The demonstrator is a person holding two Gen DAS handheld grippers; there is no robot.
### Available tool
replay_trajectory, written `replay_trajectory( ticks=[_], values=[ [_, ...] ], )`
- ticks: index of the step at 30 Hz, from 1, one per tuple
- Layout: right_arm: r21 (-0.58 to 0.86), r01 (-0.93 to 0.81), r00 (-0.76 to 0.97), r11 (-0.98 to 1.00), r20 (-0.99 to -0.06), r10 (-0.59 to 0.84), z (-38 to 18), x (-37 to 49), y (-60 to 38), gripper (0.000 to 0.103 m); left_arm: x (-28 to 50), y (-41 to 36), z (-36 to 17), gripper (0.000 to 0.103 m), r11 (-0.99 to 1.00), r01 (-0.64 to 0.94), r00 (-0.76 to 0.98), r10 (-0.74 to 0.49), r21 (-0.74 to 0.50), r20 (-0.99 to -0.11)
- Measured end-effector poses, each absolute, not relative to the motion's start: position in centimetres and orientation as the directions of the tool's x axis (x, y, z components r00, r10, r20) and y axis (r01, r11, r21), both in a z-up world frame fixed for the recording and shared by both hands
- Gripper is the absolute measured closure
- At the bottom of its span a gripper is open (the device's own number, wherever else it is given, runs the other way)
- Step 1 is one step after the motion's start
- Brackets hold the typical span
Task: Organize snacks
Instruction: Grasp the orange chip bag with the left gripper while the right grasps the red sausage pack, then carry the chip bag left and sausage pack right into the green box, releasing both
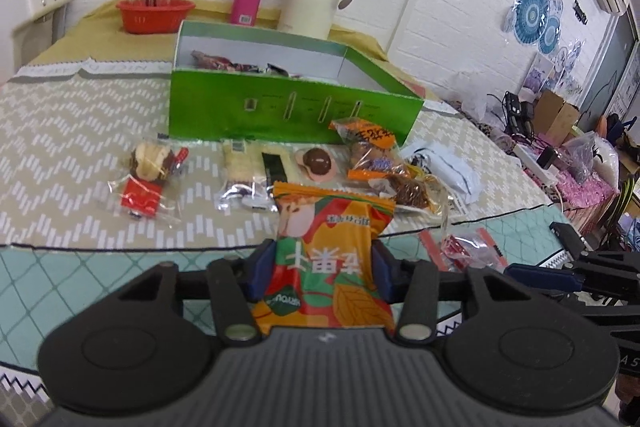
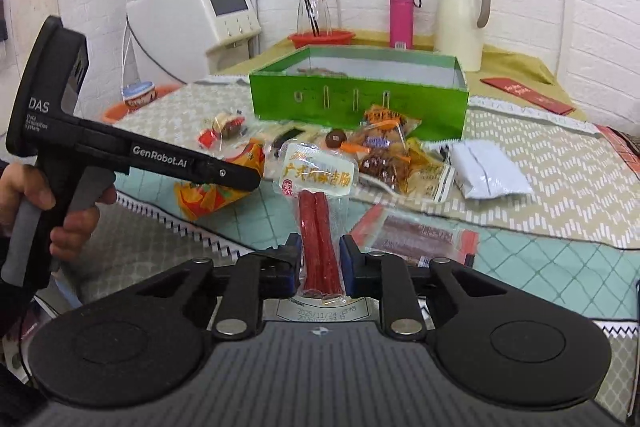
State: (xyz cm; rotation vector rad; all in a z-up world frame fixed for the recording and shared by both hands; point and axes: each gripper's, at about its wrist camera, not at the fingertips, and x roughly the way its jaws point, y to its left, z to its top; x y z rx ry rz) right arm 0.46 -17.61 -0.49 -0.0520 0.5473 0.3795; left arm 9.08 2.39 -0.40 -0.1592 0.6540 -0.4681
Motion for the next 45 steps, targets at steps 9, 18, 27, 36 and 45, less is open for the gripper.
replay_trajectory(
  ticks=[9,18,27,36,45],
  values=[
    [0.019,-0.342,0.855,0.939,-0.409,0.320,3.5,4.0,-18.4,0.065,12.0,2.3,4.9,0.056,0.886,0.386,0.774,-0.462,-0.256,-0.434],
    [-0.008,-0.323,0.883,0.946,-0.362,0.298,6.3,11.6,-18.3,0.064,20.0,3.1,7.4,0.056,0.904,0.304,0.804,-0.412,-0.299,-0.429],
    [0.033,-0.274,0.879,0.961,-0.397,0.264,5.6,19.1,-18.7,0.062,25.6,4.0,8.0,0.055,0.939,0.248,0.818,-0.335,-0.240,-0.468],
    [0.045,-0.255,0.855,0.966,-0.457,0.247,3.4,23.4,-18.3,0.060,29.3,3.8,5.8,0.055,0.948,0.223,0.785,-0.313,-0.227,-0.535],
    [-0.020,-0.290,0.850,0.957,-0.464,0.248,1.7,24.4,-17.6,0.000,29.0,4.0,5.2,0.000,0.947,0.204,0.849,-0.297,-0.247,-0.437]
  ],
)
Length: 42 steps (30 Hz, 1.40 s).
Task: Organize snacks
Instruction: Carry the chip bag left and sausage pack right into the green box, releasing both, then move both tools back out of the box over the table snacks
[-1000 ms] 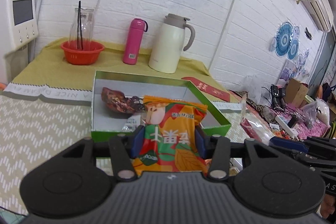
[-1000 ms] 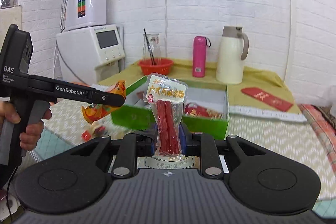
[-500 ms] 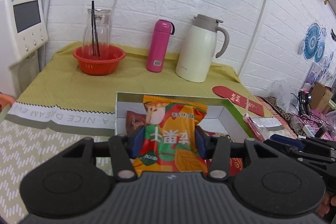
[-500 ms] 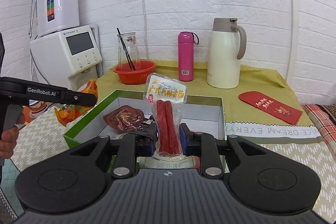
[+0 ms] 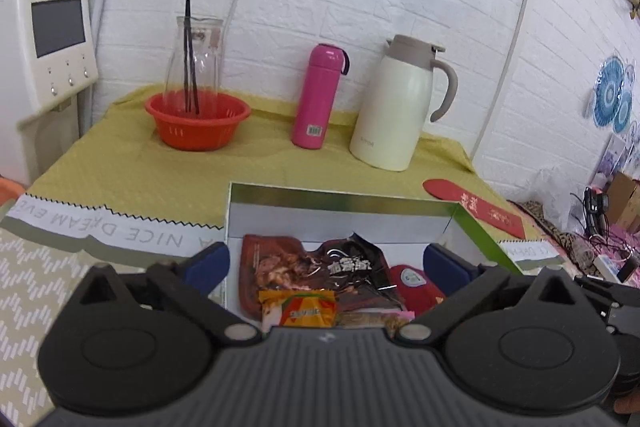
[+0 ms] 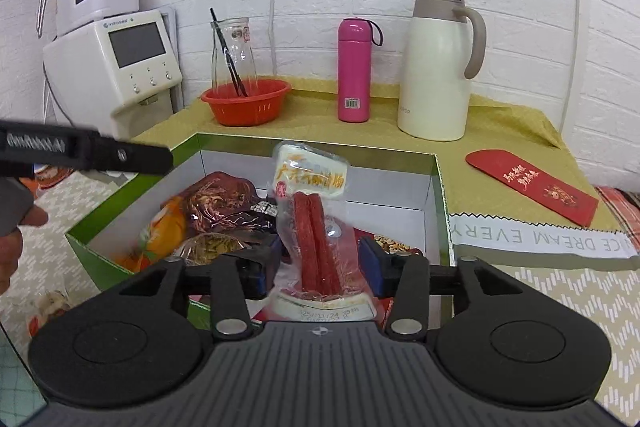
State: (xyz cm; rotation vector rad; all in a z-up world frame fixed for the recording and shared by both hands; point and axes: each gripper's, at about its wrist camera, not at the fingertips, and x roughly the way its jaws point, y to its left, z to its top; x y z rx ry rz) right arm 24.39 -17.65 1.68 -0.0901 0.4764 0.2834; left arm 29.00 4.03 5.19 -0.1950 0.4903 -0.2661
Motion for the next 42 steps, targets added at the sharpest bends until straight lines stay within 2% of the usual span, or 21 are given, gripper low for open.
replay_trajectory(
  ticks=[3,15,25,35,39,42],
  values=[
    [-0.025,-0.310,0.860,0.950,-0.433,0.269,1.7,23.8,-17.6,0.000,28.9,3.9,5.6,0.000,0.944,0.205,0.843,-0.304,-0.257,-0.443],
    [-0.027,-0.311,0.858,0.950,-0.438,0.269,3.2,21.8,-17.4,0.000,26.4,3.0,6.7,0.000,0.952,0.215,0.847,-0.294,-0.219,-0.443],
    [-0.036,-0.299,0.877,0.954,-0.404,0.260,4.9,18.4,-17.5,0.000,22.4,2.1,8.6,0.000,0.945,0.257,0.845,-0.322,-0.204,-0.427],
    [0.046,-0.333,0.835,0.942,-0.451,0.317,4.8,12.2,-19.5,0.000,15.3,2.4,8.6,0.000,0.928,0.319,0.822,-0.373,-0.194,-0.432],
    [0.124,-0.418,0.780,0.900,-0.459,0.426,3.1,9.5,-21.3,0.000,12.3,3.4,6.7,0.000,0.921,0.316,0.813,-0.386,-0.226,-0.436],
    [0.114,-0.485,0.726,0.867,-0.501,0.472,1.6,8.1,-21.9,0.000,10.5,4.0,4.5,0.000,0.928,0.294,0.801,-0.370,-0.228,-0.470]
  ],
)
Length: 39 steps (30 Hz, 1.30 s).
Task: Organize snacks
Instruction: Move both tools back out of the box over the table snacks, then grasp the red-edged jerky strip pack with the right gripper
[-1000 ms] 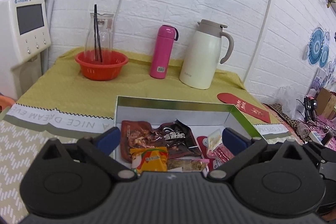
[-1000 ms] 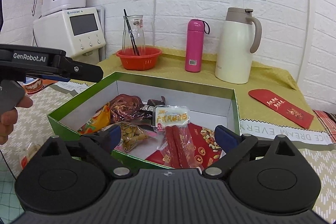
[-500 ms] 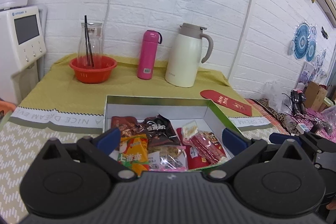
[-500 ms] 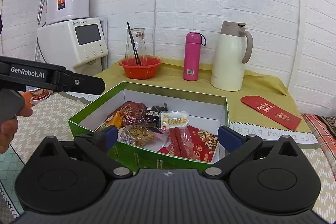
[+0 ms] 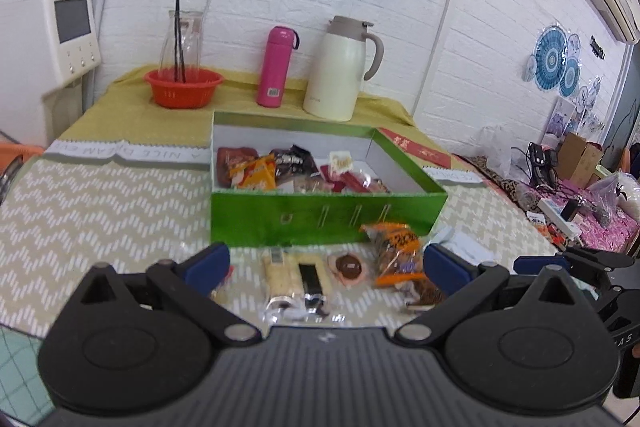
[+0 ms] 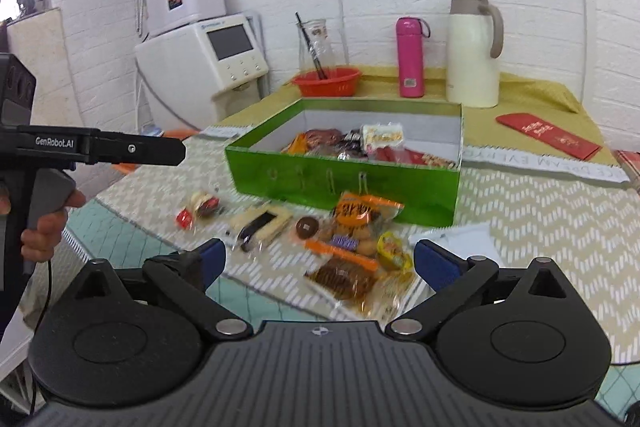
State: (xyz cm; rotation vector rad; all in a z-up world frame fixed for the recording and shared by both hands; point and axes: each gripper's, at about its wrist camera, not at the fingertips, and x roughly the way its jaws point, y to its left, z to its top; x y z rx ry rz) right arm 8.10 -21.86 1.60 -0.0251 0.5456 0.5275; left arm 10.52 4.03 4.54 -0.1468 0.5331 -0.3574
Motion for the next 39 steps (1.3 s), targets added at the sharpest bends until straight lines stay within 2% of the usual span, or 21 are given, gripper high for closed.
replay_trajectory(
  ticks=[5,8,11,18,24,35,36,38,39],
  values=[
    [0.108,-0.514,0.660,0.851,-0.584,0.473,-0.6,8.1,-21.5,0.000,8.0,4.8,1.0,0.000,0.932,0.263,0.770,-0.360,-0.251,-0.527],
    [0.113,-0.522,0.635,0.846,-0.610,0.474,-1.6,8.7,-21.6,0.000,7.0,5.3,-0.1,0.000,0.925,0.254,0.750,-0.373,-0.282,-0.546],
    [0.115,-0.521,0.620,0.846,-0.630,0.467,-2.4,9.0,-21.7,0.000,6.3,5.6,-0.4,0.000,0.932,0.250,0.754,-0.357,-0.263,-0.551],
    [0.163,-0.486,0.606,0.859,-0.645,0.465,-2.3,6.0,-21.8,0.000,6.6,5.5,-0.6,0.000,0.933,0.255,0.753,-0.357,-0.255,-0.553],
    [0.136,-0.567,0.574,0.812,-0.643,0.508,-2.1,2.8,-19.1,0.000,7.3,5.3,-1.0,0.000,0.931,0.249,0.737,-0.362,-0.268,-0.571],
    [-0.042,-0.431,0.696,0.901,-0.651,0.302,-3.2,4.3,-18.6,0.000,7.4,5.0,-1.0,0.000,0.930,0.259,0.736,-0.365,-0.261,-0.570],
    [-0.046,-0.426,0.701,0.903,-0.648,0.298,-3.2,4.2,-18.5,0.007,7.5,4.9,-1.0,0.000,0.929,0.262,0.732,-0.369,-0.263,-0.572],
    [-0.044,-0.427,0.708,0.903,-0.638,0.304,-2.9,3.9,-18.2,0.029,7.8,4.5,-1.0,0.000,0.925,0.270,0.727,-0.377,-0.265,-0.574],
    [-0.050,-0.425,0.712,0.904,-0.635,0.300,-2.8,3.8,-18.0,0.032,7.9,4.2,-0.9,0.000,0.923,0.279,0.726,-0.384,-0.266,-0.571]
  ],
)
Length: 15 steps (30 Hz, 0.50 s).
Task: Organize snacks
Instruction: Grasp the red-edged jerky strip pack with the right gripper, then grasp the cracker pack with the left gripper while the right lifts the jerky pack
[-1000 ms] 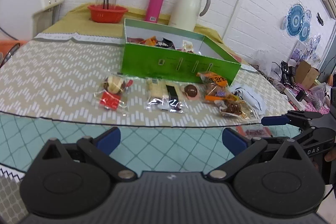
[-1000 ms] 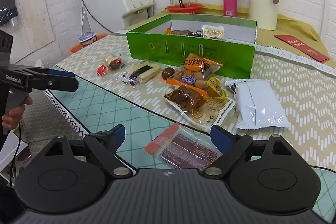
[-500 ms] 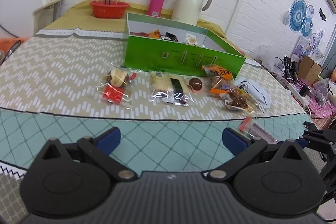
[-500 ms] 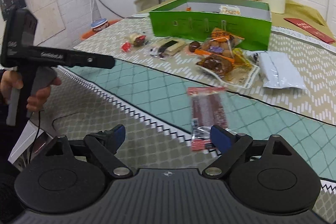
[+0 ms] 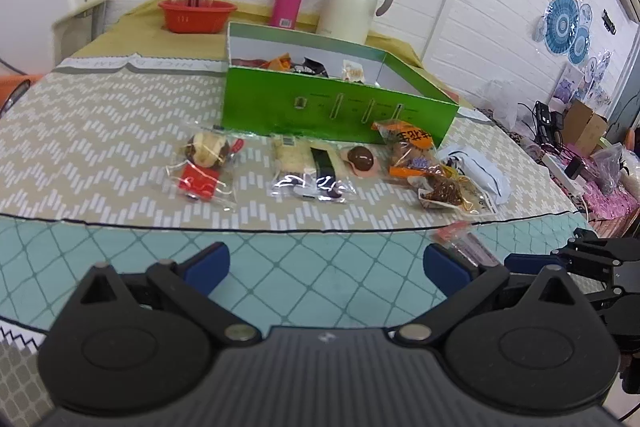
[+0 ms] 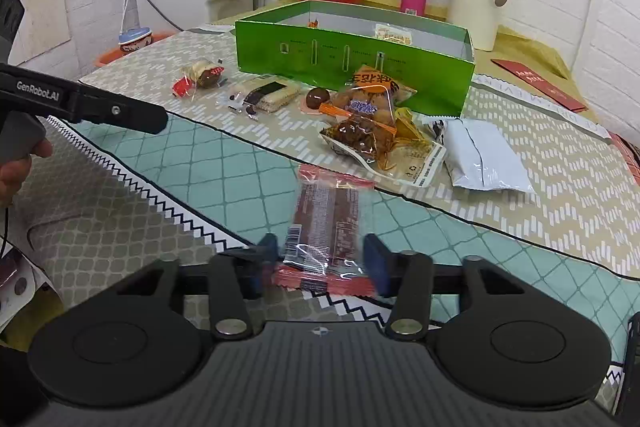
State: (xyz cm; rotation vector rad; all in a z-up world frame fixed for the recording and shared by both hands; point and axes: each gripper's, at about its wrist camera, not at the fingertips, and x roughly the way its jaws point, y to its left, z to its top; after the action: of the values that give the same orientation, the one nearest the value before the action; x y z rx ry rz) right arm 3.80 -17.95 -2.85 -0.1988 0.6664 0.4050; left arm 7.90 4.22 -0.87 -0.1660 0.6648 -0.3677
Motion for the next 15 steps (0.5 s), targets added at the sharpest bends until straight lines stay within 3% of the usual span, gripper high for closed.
replay_trajectory(
  ticks=[1,3,4,5,7,8,15],
  values=[
    [-0.060,-0.427,0.716,0.902,-0.632,0.297,-2.8,3.8,-17.7,0.033,7.9,4.0,-0.8,0.000,0.920,0.288,0.725,-0.390,-0.264,-0.567],
    [-0.063,-0.443,0.718,0.895,-0.622,0.312,-2.6,3.6,-17.5,0.050,8.0,3.4,-0.4,0.000,0.917,0.307,0.725,-0.398,-0.255,-0.561],
    [-0.053,-0.443,0.723,0.895,-0.612,0.322,-2.4,3.5,-17.6,0.050,8.0,3.2,-0.3,0.000,0.915,0.316,0.725,-0.403,-0.250,-0.559],
    [-0.039,-0.443,0.728,0.896,-0.599,0.334,-2.2,3.5,-17.7,0.046,8.0,3.0,-0.2,0.000,0.915,0.321,0.724,-0.404,-0.245,-0.559],
    [-0.035,-0.431,0.744,0.902,-0.579,0.334,-2.0,3.6,-18.1,0.023,8.1,2.6,0.0,0.000,0.912,0.329,0.723,-0.409,-0.243,-0.557],
    [-0.043,-0.420,0.753,0.906,-0.574,0.322,-2.0,3.7,-18.1,0.000,8.2,2.4,0.0,0.000,0.911,0.332,0.721,-0.413,-0.245,-0.556],
    [0.007,-0.337,0.746,0.941,-0.608,0.272,-3.7,5.9,-18.5,0.000,8.9,1.2,-0.1,0.000,0.906,0.351,0.710,-0.422,-0.235,-0.565]
  ],
)
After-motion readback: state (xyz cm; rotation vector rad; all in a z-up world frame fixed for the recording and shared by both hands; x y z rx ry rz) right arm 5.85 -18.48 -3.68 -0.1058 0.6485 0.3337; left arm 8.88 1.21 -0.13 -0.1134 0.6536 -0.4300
